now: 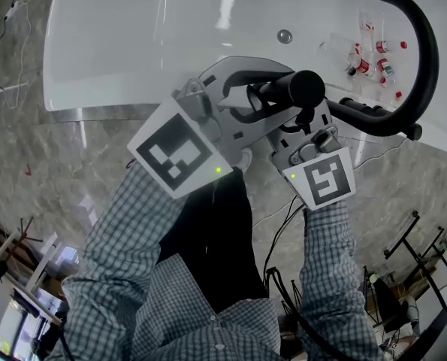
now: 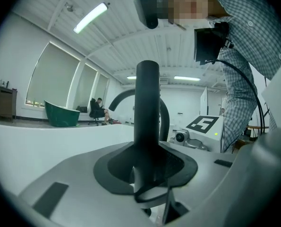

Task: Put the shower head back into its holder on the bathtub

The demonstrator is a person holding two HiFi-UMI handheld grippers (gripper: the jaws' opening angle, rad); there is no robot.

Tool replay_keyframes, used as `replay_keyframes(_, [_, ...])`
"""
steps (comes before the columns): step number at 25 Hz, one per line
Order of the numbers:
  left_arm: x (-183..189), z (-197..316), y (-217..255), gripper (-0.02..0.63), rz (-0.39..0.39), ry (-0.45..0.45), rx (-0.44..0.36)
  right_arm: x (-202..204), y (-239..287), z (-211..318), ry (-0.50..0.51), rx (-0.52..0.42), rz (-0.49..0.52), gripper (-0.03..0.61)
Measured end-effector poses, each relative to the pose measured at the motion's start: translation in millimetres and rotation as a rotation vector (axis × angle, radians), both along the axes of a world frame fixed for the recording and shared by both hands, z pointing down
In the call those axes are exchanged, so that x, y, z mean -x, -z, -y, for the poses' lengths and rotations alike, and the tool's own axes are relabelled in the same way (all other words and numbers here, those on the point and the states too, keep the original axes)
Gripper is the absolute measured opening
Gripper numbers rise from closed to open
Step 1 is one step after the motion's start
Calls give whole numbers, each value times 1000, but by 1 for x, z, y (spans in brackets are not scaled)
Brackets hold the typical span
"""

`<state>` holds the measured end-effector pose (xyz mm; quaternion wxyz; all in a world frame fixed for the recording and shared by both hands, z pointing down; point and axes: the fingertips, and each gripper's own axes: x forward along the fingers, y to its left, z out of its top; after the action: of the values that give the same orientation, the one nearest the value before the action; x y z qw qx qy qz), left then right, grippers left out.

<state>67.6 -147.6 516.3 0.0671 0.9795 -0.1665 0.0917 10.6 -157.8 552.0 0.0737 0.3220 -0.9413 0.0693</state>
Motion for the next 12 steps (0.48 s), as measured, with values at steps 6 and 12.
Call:
replay_keyframes(6, [-1,-4,-12,133,41,-15,-2,1,-11,-2,16,-11,-21,132])
replay_keyframes(12, [-6,-2,-28,133,70,-20,3,-2,-26,1,13,-8,-20,132])
